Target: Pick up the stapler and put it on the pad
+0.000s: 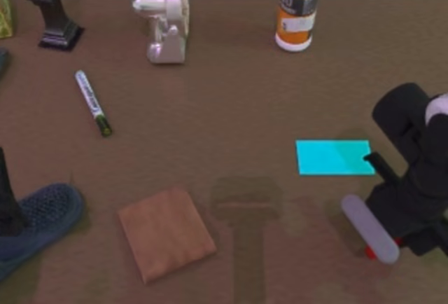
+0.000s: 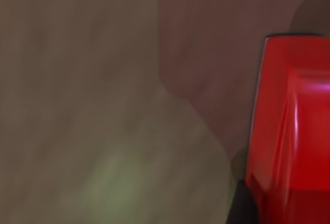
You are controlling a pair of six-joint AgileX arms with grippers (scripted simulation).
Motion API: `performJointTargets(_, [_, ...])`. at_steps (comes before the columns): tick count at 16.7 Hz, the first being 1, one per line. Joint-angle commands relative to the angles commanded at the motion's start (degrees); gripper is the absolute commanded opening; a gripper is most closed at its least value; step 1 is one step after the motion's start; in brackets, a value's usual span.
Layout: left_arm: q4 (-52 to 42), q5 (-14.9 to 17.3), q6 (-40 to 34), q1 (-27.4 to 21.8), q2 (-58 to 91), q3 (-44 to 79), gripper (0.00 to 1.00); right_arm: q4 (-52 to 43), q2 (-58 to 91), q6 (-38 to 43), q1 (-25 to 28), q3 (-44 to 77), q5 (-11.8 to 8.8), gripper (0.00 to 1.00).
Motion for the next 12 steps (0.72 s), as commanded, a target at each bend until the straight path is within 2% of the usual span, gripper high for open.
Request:
performJointTargets(6, [0.0, 0.0, 0.0, 0.0, 0.0, 0.0, 1.0, -2.3, -0.8, -0.4, 0.2, 1.8, 0.0, 0.0])
performJointTargets(12, [0.0, 0.0, 0.0, 0.0, 0.0, 0.0, 1.0, -18.5, -6.6, -0.5, 0.3, 10.9, 0.0, 0.0])
